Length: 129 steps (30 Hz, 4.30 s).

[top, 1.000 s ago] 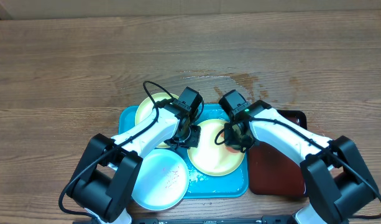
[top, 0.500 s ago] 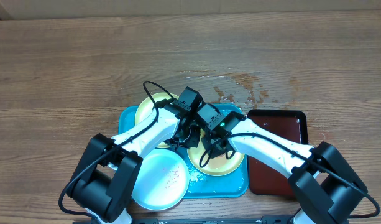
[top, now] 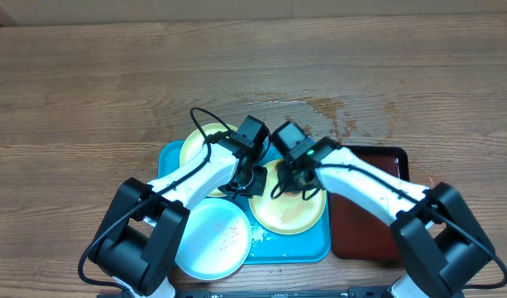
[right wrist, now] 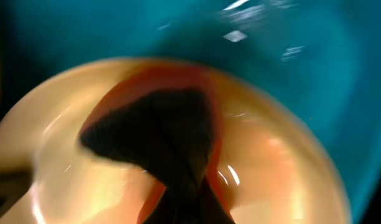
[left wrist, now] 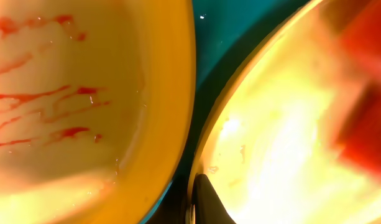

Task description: Clean dirty plates on tray and stack at the side

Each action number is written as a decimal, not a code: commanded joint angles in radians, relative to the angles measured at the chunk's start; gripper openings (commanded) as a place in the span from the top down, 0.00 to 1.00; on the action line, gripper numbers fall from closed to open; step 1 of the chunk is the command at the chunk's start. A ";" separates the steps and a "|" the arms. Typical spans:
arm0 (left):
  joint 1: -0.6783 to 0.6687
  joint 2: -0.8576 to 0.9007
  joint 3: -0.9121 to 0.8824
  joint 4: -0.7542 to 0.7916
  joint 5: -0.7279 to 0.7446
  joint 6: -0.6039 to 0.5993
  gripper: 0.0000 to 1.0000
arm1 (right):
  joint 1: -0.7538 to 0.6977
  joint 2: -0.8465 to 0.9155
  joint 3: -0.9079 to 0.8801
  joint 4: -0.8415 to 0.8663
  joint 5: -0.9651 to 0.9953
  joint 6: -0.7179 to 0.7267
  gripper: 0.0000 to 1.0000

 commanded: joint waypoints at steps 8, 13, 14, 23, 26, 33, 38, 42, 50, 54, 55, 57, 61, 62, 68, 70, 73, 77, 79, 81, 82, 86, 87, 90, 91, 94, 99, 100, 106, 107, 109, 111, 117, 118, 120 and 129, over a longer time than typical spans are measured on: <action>-0.003 0.039 -0.006 -0.011 -0.039 0.004 0.96 | -0.035 0.009 -0.037 -0.111 0.017 0.027 0.96; -0.003 0.039 -0.006 -0.010 -0.036 0.003 0.96 | 0.075 -0.029 -0.036 -0.151 0.013 -0.028 0.96; -0.003 0.039 -0.006 -0.010 -0.036 0.003 0.96 | 0.095 -0.039 -0.034 -0.151 0.012 -0.027 0.96; -0.003 0.039 -0.006 -0.010 -0.034 0.004 0.96 | 0.081 -0.166 0.001 -0.186 0.003 0.109 0.96; -0.003 0.039 -0.006 -0.012 -0.027 0.003 0.96 | -0.001 -0.171 0.001 -0.220 0.007 0.113 0.96; -0.003 0.039 -0.006 0.009 0.027 0.071 0.96 | -0.166 -0.201 0.016 -0.268 0.047 0.066 0.96; -0.002 0.039 -0.006 0.027 0.063 0.073 0.96 | -0.238 -0.263 0.100 -0.335 0.053 0.044 0.96; -0.002 0.039 -0.006 0.023 0.077 0.056 0.96 | -0.298 -0.312 0.186 -0.404 0.059 0.045 0.96; -0.006 0.021 0.026 0.008 0.069 -0.051 0.96 | -0.451 -0.333 0.229 -0.572 0.113 0.098 0.96; -0.017 -0.024 0.098 -0.030 0.037 -0.075 0.96 | -0.500 -0.333 0.229 -0.618 0.116 0.097 0.96; -0.022 -0.038 0.127 -0.050 0.013 -0.084 0.96 | -0.506 -0.333 0.229 -0.626 0.115 0.098 0.96; -0.030 -0.060 0.185 -0.092 -0.018 -0.085 0.96 | -0.509 -0.333 0.228 -0.631 0.115 0.098 0.96; -0.055 -0.088 0.323 -0.193 -0.084 -0.092 0.96 | -0.509 -0.332 0.227 -0.628 0.115 0.098 0.96; -0.062 -0.089 0.354 -0.216 -0.100 -0.094 0.96 | -0.509 -0.332 0.227 -0.626 0.116 0.098 0.96; -0.108 -0.089 0.486 -0.309 -0.146 -0.093 0.96 | -0.509 -0.332 0.227 -0.616 0.116 0.097 0.96; -0.118 -0.089 0.504 -0.316 -0.145 -0.093 0.96 | -0.513 -0.332 0.227 -0.614 0.119 0.098 0.96; -0.128 -0.089 0.508 -0.317 -0.146 -0.094 0.96 | -0.538 -0.332 0.227 -0.610 0.143 0.097 0.96; -0.145 -0.089 0.508 -0.309 -0.145 -0.101 0.96 | -0.619 -0.332 0.227 -0.591 0.142 0.058 0.96; -0.163 -0.089 0.508 -0.294 -0.150 -0.101 0.96 | -0.677 -0.332 0.227 -0.575 0.138 0.023 0.96; -0.186 -0.089 0.508 -0.276 -0.154 -0.101 0.96 | -0.733 -0.332 0.228 -0.563 0.103 -0.012 0.96; -0.203 -0.089 0.509 -0.269 -0.168 -0.102 0.96 | -0.760 -0.332 0.228 -0.559 0.076 -0.025 0.96; -0.270 -0.089 0.511 -0.242 -0.248 -0.101 0.96 | -0.848 -0.332 0.228 -0.549 -0.024 -0.076 0.96; -0.286 -0.089 0.512 -0.235 -0.279 -0.100 0.96 | -0.859 -0.332 0.228 -0.547 -0.041 -0.085 0.96; -0.330 -0.089 0.512 -0.203 -0.365 -0.089 0.96 | -0.870 -0.333 0.229 -0.547 -0.056 -0.088 0.96; -0.342 -0.086 0.512 -0.189 -0.383 -0.083 0.96 | -0.870 -0.333 0.229 -0.547 -0.056 -0.089 0.96; -0.361 -0.073 0.531 -0.173 -0.407 -0.074 0.96 | -0.870 -0.335 0.234 -0.549 -0.060 -0.095 0.96; -0.378 -0.014 0.607 -0.175 -0.427 0.004 0.96 | -0.871 -0.335 0.277 -0.557 -0.092 -0.115 0.96; -0.387 -0.001 0.623 -0.177 -0.448 0.012 0.96 | -0.872 -0.335 0.291 -0.560 -0.092 -0.114 0.96; -0.467 0.060 0.672 -0.157 -0.616 0.078 0.96 | -0.896 -0.335 0.429 -0.597 -0.092 -0.114 0.96; -0.479 0.070 0.672 -0.151 -0.636 0.084 0.96 | -0.901 -0.335 0.458 -0.609 -0.092 -0.114 0.96; -0.504 0.090 0.673 -0.140 -0.660 0.099 0.96 | -0.906 -0.335 0.518 -0.636 -0.087 -0.114 0.96; -0.528 0.106 0.673 -0.136 -0.696 0.098 0.96 | -0.906 -0.335 0.576 -0.665 -0.080 -0.114 0.96; -0.583 0.125 0.674 -0.114 -0.845 0.100 0.96 | -0.906 -0.335 0.683 -0.719 -0.077 -0.113 0.96; -0.587 0.125 0.674 -0.111 -0.866 0.102 0.96 | -0.906 -0.335 0.690 -0.722 -0.077 -0.113 0.96; -0.595 0.125 0.674 -0.105 -0.902 0.107 0.96 | -0.907 -0.335 0.703 -0.727 -0.077 -0.113 0.96; -0.617 0.125 0.674 -0.068 -0.960 0.132 0.96 | -0.964 -0.334 0.719 -0.736 -0.086 -0.110 0.96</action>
